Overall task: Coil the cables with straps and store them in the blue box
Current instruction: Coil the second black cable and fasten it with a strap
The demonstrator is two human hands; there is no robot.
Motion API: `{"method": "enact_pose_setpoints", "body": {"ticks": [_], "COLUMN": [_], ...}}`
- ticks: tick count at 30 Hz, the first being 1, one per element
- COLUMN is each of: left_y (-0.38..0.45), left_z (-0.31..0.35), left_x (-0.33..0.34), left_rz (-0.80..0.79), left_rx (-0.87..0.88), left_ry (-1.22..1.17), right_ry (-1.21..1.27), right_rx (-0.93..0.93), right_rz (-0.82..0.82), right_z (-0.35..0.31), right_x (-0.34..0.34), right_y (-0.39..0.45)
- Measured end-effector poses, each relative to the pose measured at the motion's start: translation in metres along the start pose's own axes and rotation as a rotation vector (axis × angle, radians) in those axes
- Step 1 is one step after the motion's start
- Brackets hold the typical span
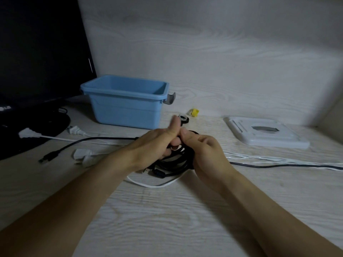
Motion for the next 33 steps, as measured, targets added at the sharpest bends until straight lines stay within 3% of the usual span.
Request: {"method": "enact_pose_setpoints", "body": {"ticks": [3,8,11,15,18,22,25,28,33], "left_y": [0.000,0.004,0.004,0.008,0.007,0.003,0.006,0.007,0.006], "left_z": [-0.002,-0.005,-0.002,-0.012,-0.021,-0.019,-0.022,-0.024,-0.018], "left_x": [-0.003,0.003,0.004,0.002,-0.006,-0.017,-0.015,-0.011,-0.003], "left_rz": [-0.026,0.107,0.246,0.299,0.425,0.597,0.584,0.544,0.122], "left_rx": [0.048,0.083,0.097,0.036,-0.047,-0.124,-0.173,-0.200,-0.236], "left_ry": [0.113,0.374,0.412,0.286,0.034,-0.045,-0.348,-0.501,-0.708], "right_ry": [-0.044,-0.138,-0.123,-0.069,-0.333,-0.490,-0.512,-0.517,-0.647], "right_rx": [0.017,0.013,0.042,0.026,-0.106,-0.294,-0.355,-0.401,-0.514], "right_rz": [-0.003,-0.039,-0.040,-0.036,-0.011,-0.006,0.009,-0.006,-0.056], "right_z": [-0.001,-0.010,-0.015,-0.016,-0.014,-0.018,-0.023,-0.032,-0.048], "right_x": [-0.004,-0.007,-0.012,-0.024,-0.028,-0.022,-0.018,-0.015,-0.015], "right_y": [0.003,0.003,0.004,0.009,0.009,0.005,0.004,0.001,-0.006]}}
Point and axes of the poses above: each hand's wrist, its own y-axis towards the middle knuckle, its own x-axis out of the palm, z = x × y, the point moved 6 cm from there along y, towards the middle knuckle, and after that the axes turned 4 degrees about x, right-handed, at the moved point
